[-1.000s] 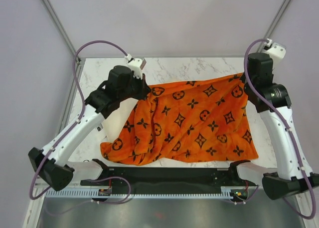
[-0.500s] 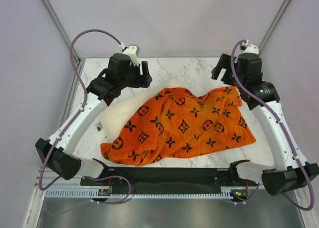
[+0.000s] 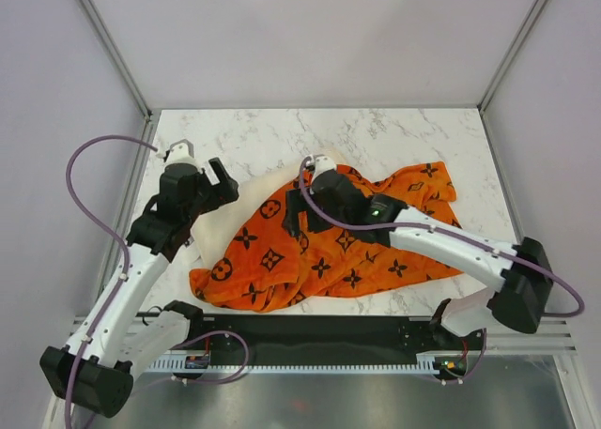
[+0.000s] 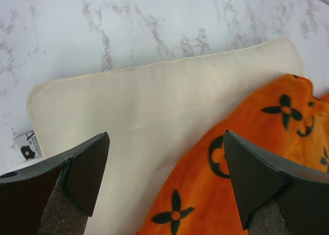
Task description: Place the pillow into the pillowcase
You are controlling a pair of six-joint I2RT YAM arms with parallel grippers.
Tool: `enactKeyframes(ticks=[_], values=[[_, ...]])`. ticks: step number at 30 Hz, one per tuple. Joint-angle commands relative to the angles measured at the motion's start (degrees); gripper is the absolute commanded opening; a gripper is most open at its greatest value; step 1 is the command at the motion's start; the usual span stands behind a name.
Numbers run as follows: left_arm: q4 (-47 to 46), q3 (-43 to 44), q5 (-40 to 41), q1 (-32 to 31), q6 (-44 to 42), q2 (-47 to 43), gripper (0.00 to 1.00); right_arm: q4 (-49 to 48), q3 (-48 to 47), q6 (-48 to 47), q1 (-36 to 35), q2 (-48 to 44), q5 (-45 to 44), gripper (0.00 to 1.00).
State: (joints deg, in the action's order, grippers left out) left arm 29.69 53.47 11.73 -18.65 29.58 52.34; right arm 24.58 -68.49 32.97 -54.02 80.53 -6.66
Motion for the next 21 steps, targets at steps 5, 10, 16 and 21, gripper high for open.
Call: enactKeyframes(ticks=[5, 10, 16, 21], values=[[-2.6, -10.3, 7.2, 7.9, 14.2, 1.6, 1.0, -7.0, -1.1, 6.5, -3.5, 11.5, -5.4, 0.72], [-2.9, -14.1, 8.5, 11.2, 16.6, 5.1, 1.0, -7.8, 1.5, 7.0, -3.4, 6.7, -9.5, 0.07], [-4.2, -16.8, 9.6, 11.4, 19.1, 6.5, 1.0, -3.6, 6.4, 7.0, 0.5, -6.5, -10.5, 0.0], [-6.5, -19.8, 8.5, 11.4, 21.7, 8.4, 1.0, -0.1, 9.2, 6.8, 2.5, -13.9, -11.2, 0.0]])
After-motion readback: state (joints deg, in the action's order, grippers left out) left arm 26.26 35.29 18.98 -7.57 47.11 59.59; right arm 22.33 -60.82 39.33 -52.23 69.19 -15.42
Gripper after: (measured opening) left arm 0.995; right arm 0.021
